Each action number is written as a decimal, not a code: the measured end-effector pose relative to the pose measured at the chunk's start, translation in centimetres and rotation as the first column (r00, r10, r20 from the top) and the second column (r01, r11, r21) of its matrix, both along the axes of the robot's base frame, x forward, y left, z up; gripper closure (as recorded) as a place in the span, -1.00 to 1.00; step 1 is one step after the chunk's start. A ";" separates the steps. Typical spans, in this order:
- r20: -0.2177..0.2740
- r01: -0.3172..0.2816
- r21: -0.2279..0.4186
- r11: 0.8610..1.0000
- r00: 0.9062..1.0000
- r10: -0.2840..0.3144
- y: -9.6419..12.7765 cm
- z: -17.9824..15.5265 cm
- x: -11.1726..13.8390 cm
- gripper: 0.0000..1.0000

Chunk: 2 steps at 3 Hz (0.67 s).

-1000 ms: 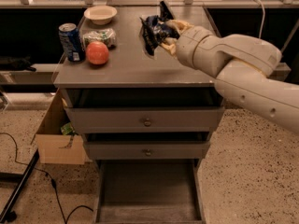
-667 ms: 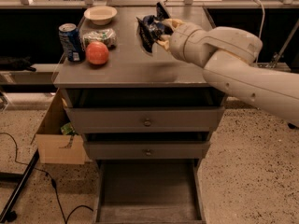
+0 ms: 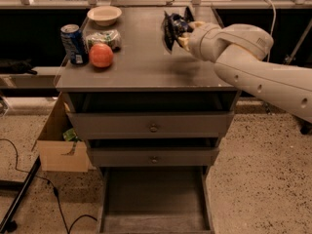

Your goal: Pick blue chip bag from bottom drawer and place on counter

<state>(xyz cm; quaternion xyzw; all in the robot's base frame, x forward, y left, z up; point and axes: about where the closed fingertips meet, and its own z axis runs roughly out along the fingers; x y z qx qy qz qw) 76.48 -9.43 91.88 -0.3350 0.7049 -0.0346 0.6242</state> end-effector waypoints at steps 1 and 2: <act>-0.073 0.093 0.127 0.988 0.994 -0.084 -3.1 -0.9 0.7 1.00; -0.073 0.093 0.127 0.988 0.994 -0.084 -3.1 -0.9 0.7 1.00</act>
Offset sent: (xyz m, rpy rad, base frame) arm 0.0071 -0.0301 -0.0089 0.1161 0.0613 -0.0830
